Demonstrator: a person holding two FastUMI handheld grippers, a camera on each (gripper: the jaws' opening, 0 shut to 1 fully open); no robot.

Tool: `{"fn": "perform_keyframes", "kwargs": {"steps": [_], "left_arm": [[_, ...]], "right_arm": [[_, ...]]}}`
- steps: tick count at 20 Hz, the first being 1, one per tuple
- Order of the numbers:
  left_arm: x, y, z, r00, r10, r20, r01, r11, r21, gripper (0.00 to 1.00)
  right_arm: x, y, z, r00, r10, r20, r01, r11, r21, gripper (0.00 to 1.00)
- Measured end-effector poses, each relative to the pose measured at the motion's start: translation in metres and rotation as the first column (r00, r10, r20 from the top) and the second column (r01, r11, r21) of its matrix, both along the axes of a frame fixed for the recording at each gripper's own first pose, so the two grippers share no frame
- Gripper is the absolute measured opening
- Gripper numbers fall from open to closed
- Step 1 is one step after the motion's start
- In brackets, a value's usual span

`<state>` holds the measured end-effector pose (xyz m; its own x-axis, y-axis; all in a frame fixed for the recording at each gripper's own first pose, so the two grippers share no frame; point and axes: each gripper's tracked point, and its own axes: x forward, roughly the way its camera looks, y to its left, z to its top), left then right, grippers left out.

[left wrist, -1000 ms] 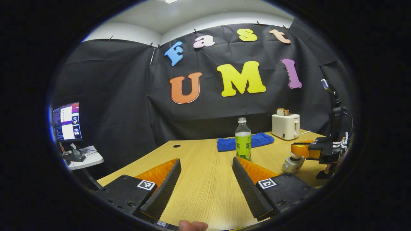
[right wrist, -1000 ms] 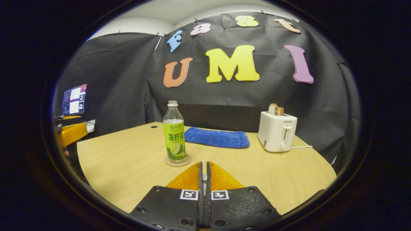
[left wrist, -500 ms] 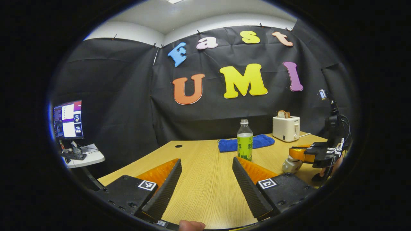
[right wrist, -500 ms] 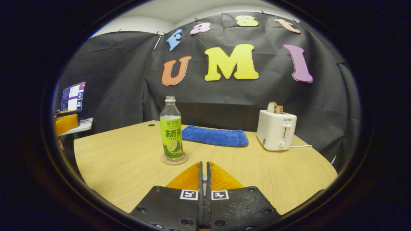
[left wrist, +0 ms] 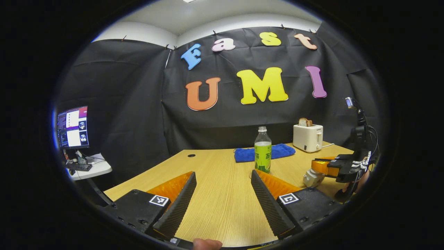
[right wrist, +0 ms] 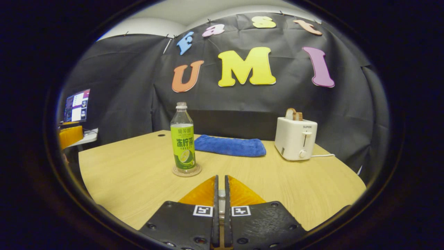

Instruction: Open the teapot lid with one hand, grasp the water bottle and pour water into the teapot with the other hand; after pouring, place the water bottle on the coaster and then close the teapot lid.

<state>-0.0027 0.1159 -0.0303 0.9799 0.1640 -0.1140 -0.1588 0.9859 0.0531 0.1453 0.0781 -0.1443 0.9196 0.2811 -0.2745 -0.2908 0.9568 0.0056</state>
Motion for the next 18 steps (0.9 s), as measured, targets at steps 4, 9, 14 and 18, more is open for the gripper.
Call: {"fn": "perform_keyframes", "kwargs": {"steps": [4,9,14,18], "left_arm": [[-0.001,-0.012,0.006,1.0,-0.023,0.013,0.024,1.0,-0.012,0.99],[0.0,-0.032,0.005,0.999,-0.044,0.015,0.044,0.999,-0.029,0.99],[-0.001,-0.064,0.005,0.995,-0.1,0.029,0.101,0.994,-0.046,0.99],[-0.005,-0.078,0.006,0.993,-0.116,0.025,0.117,0.992,-0.037,0.99]], "right_arm": [[-0.004,-0.001,0.018,0.999,-0.023,0.041,0.023,1.0,0.018,0.08],[-0.026,-0.016,0.057,0.988,-0.078,0.133,0.073,0.996,0.047,0.86],[-0.077,-0.033,0.081,0.98,-0.118,0.162,0.115,0.993,0.024,0.98],[-0.124,-0.044,0.106,0.965,-0.145,0.219,0.143,0.989,0.026,0.97]]}}
